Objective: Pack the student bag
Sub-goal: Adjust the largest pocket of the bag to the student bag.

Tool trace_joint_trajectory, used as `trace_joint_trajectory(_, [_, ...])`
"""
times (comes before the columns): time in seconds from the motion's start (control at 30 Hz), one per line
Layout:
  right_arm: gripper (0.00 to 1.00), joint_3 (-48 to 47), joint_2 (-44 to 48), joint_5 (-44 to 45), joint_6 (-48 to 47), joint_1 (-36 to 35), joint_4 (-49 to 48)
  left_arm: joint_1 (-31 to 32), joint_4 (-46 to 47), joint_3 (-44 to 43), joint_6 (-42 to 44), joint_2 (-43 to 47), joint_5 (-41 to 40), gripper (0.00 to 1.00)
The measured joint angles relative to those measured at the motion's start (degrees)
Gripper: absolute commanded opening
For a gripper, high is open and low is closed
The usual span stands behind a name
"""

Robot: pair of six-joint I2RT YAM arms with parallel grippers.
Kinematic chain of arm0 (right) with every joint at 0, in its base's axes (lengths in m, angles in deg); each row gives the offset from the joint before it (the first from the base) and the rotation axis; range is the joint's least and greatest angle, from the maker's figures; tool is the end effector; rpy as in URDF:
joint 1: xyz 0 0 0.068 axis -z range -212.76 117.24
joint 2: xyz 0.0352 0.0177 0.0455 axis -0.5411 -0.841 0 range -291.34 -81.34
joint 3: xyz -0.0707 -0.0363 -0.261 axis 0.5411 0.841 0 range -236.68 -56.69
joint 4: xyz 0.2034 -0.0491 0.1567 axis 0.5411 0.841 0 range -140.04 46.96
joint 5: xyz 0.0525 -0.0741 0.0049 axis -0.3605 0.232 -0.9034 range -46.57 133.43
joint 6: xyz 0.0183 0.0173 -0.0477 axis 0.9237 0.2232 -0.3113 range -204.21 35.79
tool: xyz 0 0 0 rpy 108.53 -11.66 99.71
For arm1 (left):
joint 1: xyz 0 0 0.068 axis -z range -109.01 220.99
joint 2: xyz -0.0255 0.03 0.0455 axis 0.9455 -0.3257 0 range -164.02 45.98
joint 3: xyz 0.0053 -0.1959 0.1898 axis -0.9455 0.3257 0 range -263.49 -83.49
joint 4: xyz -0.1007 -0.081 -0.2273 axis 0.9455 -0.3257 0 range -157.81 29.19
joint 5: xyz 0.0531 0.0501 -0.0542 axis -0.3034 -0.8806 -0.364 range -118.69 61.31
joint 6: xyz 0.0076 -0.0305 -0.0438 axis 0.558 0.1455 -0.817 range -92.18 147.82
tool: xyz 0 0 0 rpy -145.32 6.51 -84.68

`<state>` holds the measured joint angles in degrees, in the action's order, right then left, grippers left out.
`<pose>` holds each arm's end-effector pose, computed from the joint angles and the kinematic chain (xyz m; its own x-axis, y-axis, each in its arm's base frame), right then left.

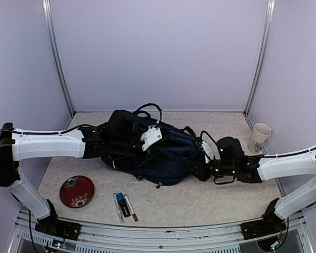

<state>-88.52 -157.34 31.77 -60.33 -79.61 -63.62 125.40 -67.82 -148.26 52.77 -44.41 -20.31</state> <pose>0.1777 0.2001 0.1867 -0.6556 -0.1198 -0.7455 -0.6214 0.6466 0.4426 0.2057 -0.2963 0.2668 0.0852 0.5982 -0.7968 0.9265 0.2465 0.2842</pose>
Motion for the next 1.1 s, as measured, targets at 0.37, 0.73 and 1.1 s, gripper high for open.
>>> trace_joint_trajectory(0.37, [0.25,-0.1,0.4,-1.5,-0.3,-0.2,-0.5,0.0,0.1,0.0,0.0,0.0,0.0,0.00])
trace_joint_trajectory(0.73, [0.03,-0.2,0.8,-1.3,0.5,-0.2,-2.6,0.0,0.1,0.0,0.0,0.0,0.3,0.00])
trace_joint_trajectory(1.1, [0.00,-0.1,2.7,-1.6,0.4,-0.2,-2.1,2.5,1.3,-0.4,1.8,1.0,-1.2,0.52])
